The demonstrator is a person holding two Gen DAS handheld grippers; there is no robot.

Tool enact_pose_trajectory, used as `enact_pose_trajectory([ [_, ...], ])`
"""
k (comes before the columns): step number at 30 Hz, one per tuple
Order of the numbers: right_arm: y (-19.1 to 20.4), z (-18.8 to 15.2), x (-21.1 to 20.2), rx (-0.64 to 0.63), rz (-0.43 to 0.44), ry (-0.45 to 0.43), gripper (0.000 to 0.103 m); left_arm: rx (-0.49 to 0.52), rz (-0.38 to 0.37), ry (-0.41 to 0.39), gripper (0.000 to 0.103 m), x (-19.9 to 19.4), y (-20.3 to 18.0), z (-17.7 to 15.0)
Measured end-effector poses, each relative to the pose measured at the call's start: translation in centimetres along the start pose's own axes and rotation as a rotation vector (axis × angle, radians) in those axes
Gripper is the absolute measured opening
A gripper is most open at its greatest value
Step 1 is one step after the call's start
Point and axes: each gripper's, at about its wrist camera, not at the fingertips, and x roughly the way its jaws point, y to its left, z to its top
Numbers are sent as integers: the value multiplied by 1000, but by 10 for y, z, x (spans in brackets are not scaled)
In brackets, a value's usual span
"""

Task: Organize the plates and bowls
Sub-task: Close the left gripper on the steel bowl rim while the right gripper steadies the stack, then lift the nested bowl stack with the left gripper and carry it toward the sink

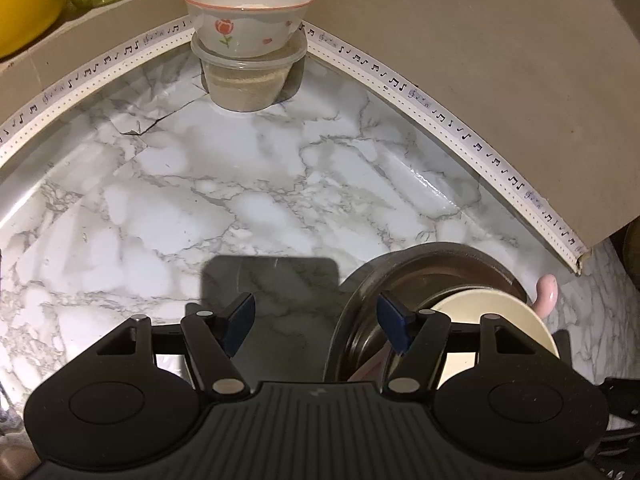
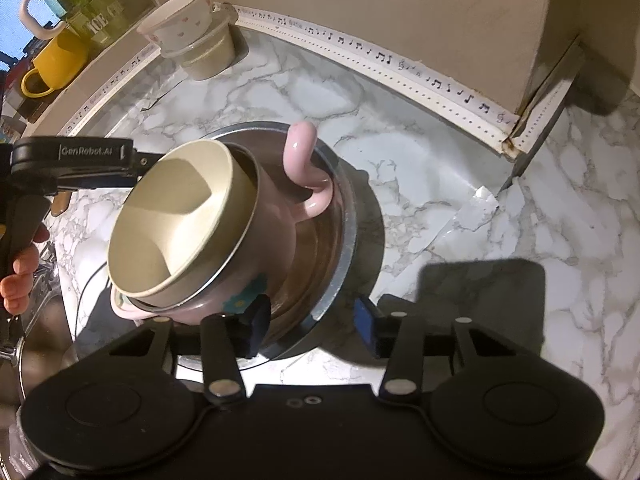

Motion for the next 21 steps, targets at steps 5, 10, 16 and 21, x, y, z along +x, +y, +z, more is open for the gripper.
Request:
enact_pose_trajectory([
  [5, 1, -3, 8, 10, 16, 21, 36, -6, -35, 20, 42, 5, -1, -2],
  [10, -1, -4, 9, 26, 41, 31, 24, -2, -61, 31, 29, 2, -3, -6],
  [16, -14, 0, 7, 40, 38, 31, 18, 8, -91, 56, 20, -3, -4, -18],
  [21, -29, 5, 6, 72, 51, 25, 16, 36, -111, 80, 19, -6, -8, -29],
])
